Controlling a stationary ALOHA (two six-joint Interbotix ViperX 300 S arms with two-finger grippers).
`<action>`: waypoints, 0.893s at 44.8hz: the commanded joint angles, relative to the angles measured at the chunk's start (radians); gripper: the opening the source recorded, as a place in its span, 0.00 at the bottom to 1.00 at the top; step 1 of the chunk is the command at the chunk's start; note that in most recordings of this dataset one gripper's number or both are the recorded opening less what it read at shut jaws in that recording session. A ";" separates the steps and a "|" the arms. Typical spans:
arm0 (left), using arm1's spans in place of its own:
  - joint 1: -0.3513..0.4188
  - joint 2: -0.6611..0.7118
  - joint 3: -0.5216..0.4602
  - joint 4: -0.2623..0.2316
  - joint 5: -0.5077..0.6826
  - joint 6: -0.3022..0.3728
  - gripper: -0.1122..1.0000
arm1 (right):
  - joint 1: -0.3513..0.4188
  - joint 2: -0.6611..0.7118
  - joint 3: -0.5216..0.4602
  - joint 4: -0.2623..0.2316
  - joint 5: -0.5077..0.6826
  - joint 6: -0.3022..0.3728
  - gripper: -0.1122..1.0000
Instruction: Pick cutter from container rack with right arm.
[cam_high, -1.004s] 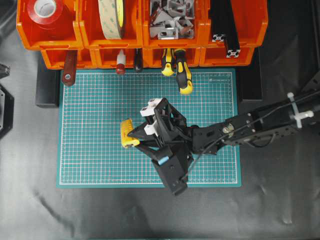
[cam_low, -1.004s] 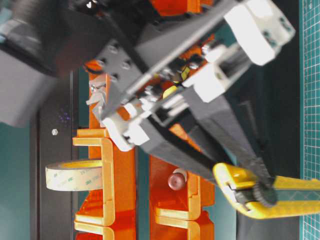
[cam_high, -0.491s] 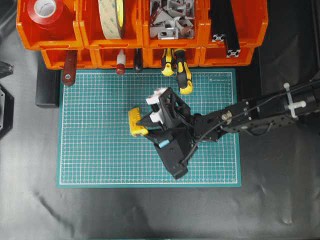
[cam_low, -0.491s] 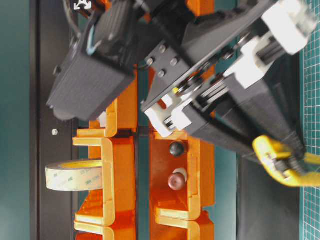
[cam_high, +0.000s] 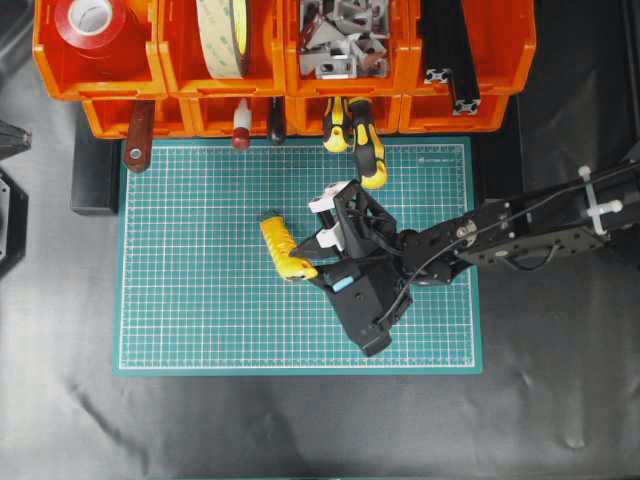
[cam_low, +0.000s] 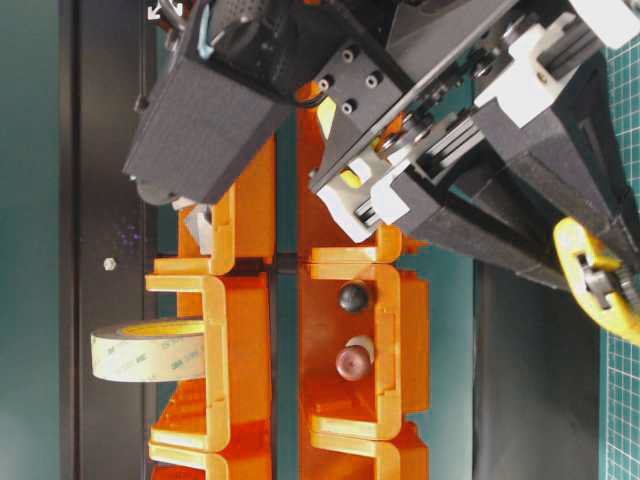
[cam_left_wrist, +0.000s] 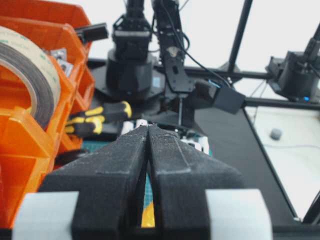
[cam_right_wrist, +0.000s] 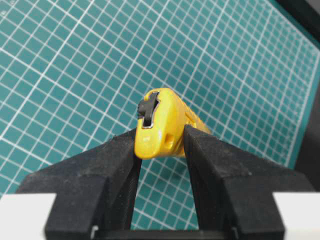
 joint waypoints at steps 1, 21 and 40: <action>0.002 0.008 -0.014 0.003 0.017 -0.015 0.11 | 0.005 -0.026 0.017 0.020 -0.034 0.011 0.34; 0.003 -0.008 -0.021 0.003 0.060 -0.049 0.11 | 0.029 -0.040 0.101 0.124 -0.066 0.014 0.72; 0.008 -0.014 -0.023 0.003 0.066 -0.046 0.11 | 0.097 -0.092 0.129 0.219 -0.005 0.012 0.77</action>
